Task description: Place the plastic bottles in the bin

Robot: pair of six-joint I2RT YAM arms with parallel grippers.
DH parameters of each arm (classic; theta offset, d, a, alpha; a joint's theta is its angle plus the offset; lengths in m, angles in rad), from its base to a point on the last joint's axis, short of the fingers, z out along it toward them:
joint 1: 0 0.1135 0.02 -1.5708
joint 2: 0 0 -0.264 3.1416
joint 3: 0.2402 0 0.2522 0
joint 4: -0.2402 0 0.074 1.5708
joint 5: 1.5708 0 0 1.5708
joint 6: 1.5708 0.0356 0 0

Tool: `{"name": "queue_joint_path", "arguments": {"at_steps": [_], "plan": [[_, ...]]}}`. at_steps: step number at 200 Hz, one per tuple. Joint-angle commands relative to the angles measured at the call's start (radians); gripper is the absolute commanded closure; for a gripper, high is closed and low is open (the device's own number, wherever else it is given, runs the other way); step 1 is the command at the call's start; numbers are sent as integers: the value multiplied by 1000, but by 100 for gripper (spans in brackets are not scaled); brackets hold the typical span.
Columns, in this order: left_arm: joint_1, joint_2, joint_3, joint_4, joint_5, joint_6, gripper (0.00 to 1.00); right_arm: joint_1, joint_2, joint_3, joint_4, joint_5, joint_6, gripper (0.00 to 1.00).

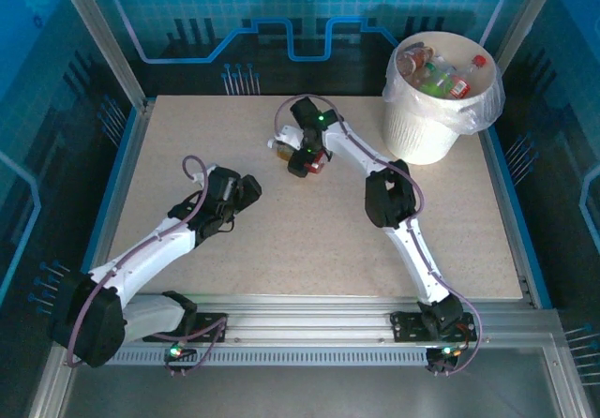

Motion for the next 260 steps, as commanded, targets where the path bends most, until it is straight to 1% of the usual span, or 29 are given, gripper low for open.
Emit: {"name": "queue_joint_path", "arguments": {"at_steps": [1,14,21,29,50,69,86,95,110,135,148,164,187,210,260], "plan": [[15,-14,-13,-6,18,-6,1,2,24,44,-65,-30,33,6],[15,-8,-12,0,25,-6,1,2,33,55,-74,-23,49,10],[16,-5,-12,5,27,-6,1,3,32,58,-76,-12,63,20],[16,0,-11,8,31,-8,1,3,28,57,-73,5,81,27],[16,9,-8,16,40,-9,1,3,-17,32,-69,28,114,32],[16,14,-7,20,46,-5,1,3,-122,-66,-18,24,135,40],[16,15,-8,25,53,-3,1,1,-245,-190,56,22,165,46],[16,13,-10,28,57,-1,1,0,-333,-258,101,23,184,49],[17,6,-17,48,78,8,1,-4,-464,-370,173,25,216,51],[16,-17,-41,142,163,53,1,-29,-675,-525,283,30,268,53],[17,-29,-49,173,190,65,1,-63,-769,-568,306,12,301,53],[17,-38,-54,196,197,73,1,-121,-850,-572,292,-21,363,54],[17,-43,-64,227,206,74,1,-215,-932,-547,272,-53,452,54],[17,-39,-68,246,219,69,1,-312,-992,-538,302,-71,521,54],[17,-43,-77,244,227,64,1,-521,-1010,-515,368,23,666,52]]}}
